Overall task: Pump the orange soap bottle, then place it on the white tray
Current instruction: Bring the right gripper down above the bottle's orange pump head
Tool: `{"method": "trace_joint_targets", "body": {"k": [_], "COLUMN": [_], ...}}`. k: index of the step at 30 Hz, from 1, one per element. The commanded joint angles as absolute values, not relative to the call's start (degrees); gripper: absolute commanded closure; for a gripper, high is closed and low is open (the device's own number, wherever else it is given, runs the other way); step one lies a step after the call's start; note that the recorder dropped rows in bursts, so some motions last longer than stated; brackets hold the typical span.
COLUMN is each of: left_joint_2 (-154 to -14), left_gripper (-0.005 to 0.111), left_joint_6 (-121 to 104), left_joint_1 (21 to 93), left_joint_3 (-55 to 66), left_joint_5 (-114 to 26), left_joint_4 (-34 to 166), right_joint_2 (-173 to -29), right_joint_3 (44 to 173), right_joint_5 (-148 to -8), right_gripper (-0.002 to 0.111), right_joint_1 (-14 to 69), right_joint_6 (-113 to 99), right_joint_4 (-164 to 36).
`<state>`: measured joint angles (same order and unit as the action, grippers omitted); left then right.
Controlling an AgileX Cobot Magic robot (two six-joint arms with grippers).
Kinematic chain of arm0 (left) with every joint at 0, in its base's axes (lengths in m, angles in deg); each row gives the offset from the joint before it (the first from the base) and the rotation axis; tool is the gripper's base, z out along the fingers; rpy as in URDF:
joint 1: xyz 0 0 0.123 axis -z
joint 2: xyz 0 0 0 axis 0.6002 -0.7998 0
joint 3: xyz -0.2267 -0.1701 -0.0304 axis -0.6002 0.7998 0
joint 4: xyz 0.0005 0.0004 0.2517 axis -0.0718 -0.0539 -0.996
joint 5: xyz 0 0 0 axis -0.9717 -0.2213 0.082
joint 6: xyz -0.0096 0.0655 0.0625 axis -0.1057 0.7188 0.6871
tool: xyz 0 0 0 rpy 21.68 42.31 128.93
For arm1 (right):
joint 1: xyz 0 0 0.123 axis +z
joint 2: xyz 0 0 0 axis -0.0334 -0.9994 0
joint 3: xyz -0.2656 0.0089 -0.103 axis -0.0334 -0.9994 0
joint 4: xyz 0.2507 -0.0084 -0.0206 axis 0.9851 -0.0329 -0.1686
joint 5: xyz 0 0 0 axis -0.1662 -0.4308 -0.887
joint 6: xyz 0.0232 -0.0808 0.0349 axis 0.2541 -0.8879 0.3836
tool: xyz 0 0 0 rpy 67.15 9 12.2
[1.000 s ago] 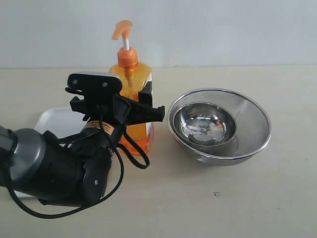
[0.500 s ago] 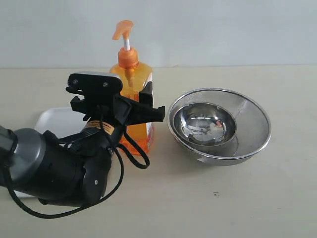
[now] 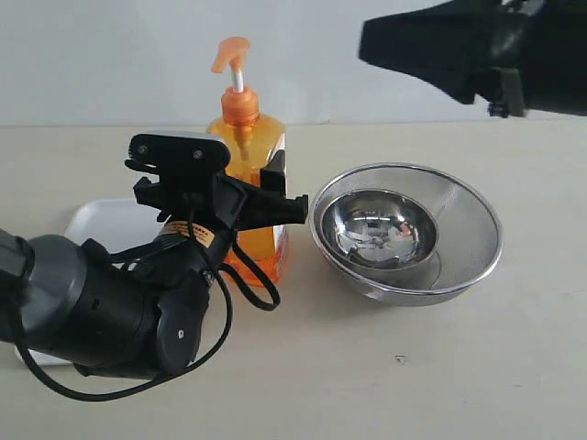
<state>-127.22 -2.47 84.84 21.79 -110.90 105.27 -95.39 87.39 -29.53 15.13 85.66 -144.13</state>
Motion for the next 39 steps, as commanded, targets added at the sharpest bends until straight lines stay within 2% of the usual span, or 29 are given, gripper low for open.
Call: {"method": "trace_joint_targets", "body": {"k": [1,6,11,28,39], "left_joint_2": [-126.58,-126.58,-126.58,-126.58,-126.58], "left_gripper": [0.102,0.102,0.102,0.102,0.102], "left_joint_6": [-3.16,-2.94,-2.79,-2.74,-2.74], "left_joint_1": [85.08,85.08,85.08,85.08,85.08], "left_joint_3": [21.18,21.18,21.18,21.18,21.18], "left_joint_5": [-112.9,-112.9,-112.37,-111.9,-111.92], "left_joint_4": [104.35,104.34,104.34,104.34,104.32], "right_joint_2": [-100.53,-104.99,-109.47,-117.63,-118.82], "right_joint_3": [91.87,95.81,99.24,111.18,112.35], "right_joint_5": [-33.59,-56.19,-71.54,-80.6,-87.0], "right_gripper": [0.039,0.039,0.039,0.039,0.039], "right_joint_1": [20.2,35.12,44.34,45.26,45.26], "right_joint_6": [84.25,69.85,59.66,59.71,58.86], "right_joint_4": [-146.12,-145.47,-138.47,-128.32,-127.9]}}
